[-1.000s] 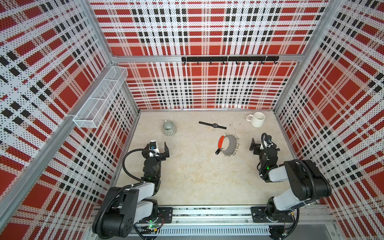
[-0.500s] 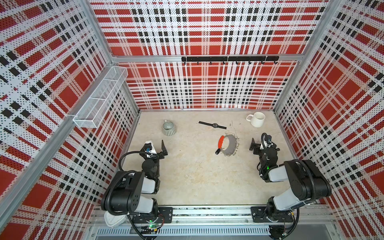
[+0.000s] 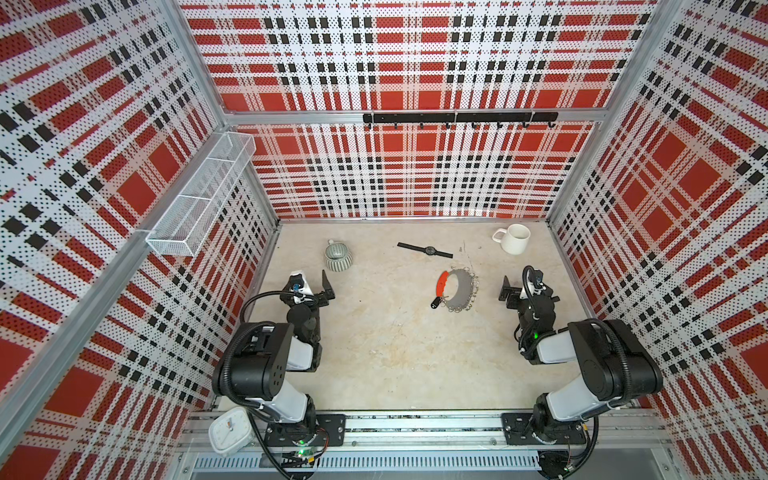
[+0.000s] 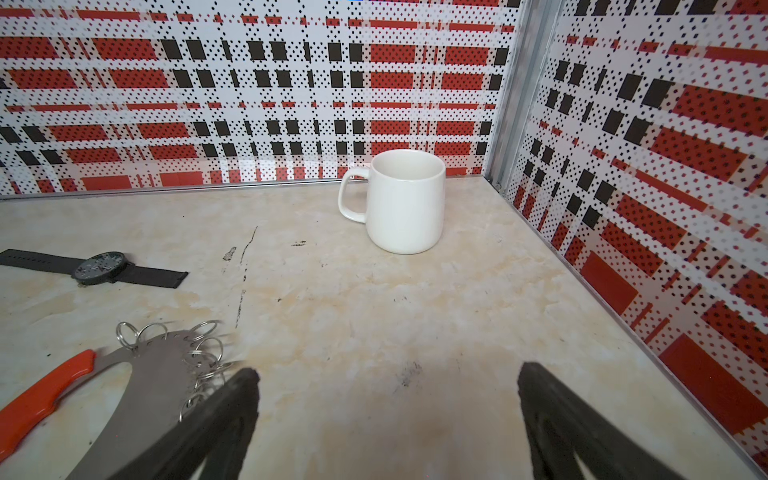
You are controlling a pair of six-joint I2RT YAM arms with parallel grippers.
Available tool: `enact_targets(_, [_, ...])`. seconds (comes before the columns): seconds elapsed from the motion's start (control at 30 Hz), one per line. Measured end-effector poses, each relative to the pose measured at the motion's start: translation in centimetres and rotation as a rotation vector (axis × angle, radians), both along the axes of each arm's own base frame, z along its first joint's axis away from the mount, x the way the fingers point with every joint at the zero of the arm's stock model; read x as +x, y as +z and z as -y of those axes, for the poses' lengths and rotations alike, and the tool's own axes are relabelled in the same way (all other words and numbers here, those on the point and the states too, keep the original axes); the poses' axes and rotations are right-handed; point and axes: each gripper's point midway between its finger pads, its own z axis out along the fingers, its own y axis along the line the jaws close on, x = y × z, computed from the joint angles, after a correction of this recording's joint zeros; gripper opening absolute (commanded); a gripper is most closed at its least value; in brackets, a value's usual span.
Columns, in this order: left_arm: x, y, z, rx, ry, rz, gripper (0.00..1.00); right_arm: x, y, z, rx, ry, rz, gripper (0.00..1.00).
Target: Put the keys on the keyring
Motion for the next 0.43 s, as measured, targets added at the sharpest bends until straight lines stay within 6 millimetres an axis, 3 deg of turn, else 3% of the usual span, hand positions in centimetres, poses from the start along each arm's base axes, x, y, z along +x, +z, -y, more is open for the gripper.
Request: enact_targets(0.43, [0.01, -0.48, -0.01, 0.0, 0.0, -0.02, 0.98, 0.13, -0.08, -0.79, -0.002, 0.047, -0.005, 1.0])
